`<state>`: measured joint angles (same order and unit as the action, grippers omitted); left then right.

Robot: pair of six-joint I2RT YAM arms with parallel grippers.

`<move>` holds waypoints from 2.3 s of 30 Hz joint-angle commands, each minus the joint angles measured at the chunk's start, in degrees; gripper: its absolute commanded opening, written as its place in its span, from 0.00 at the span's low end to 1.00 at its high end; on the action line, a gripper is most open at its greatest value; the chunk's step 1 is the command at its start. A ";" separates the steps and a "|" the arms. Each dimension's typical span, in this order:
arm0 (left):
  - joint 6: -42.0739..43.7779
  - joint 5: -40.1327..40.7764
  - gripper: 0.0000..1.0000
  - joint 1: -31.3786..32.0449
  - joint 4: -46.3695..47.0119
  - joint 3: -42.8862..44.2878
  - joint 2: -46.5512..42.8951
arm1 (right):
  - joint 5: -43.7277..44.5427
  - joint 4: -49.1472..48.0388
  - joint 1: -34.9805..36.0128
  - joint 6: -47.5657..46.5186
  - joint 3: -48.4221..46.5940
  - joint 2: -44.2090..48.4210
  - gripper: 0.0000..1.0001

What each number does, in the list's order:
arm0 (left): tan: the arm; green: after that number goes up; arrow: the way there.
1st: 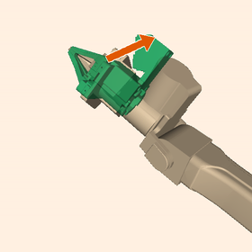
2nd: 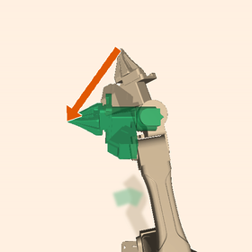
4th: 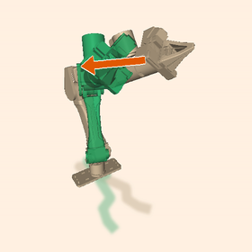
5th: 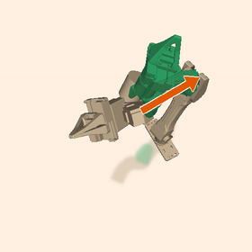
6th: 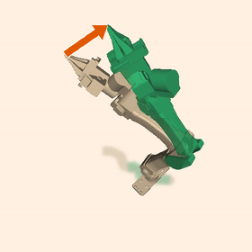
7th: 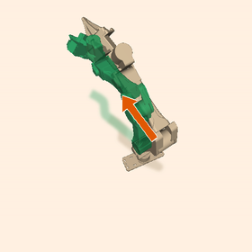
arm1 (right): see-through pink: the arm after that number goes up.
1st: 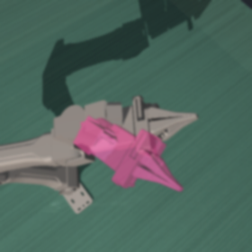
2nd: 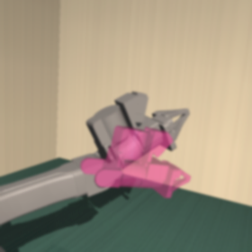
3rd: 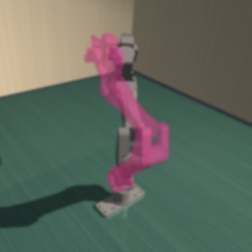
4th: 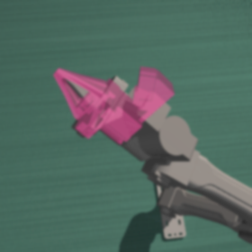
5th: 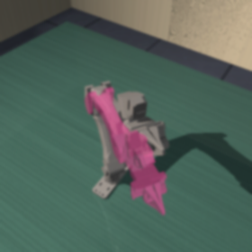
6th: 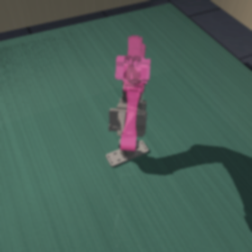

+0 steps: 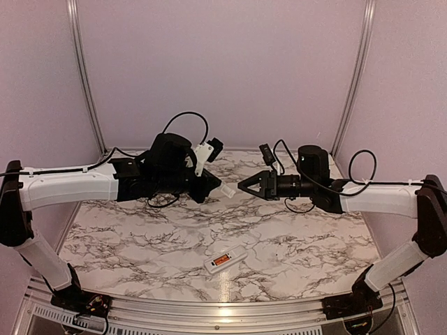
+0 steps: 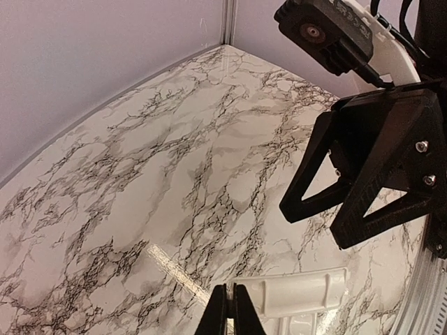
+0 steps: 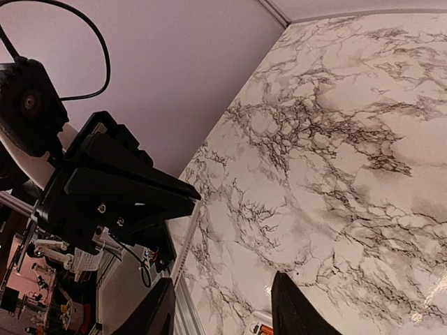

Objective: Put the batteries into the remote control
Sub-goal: Pass from the left arm to the right, then pass from the right arm to the left

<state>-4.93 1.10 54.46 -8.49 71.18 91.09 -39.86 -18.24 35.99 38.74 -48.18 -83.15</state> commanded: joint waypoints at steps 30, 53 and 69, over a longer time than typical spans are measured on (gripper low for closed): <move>-0.60 4.56 0.00 0.56 -0.80 4.19 3.92 | -0.67 -0.27 3.92 0.24 -6.21 -4.75 0.13; -3.69 -21.15 0.80 -4.00 -7.93 1.06 -9.15 | 4.96 9.86 4.12 -28.93 -4.87 8.36 0.00; -8.55 -48.03 0.67 -5.94 -18.13 0.22 -11.85 | 19.54 22.63 21.50 -62.09 -5.43 16.23 0.00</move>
<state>-12.86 -38.68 48.66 -21.54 72.53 78.94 -27.55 -1.17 53.74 -14.76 -51.86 -67.02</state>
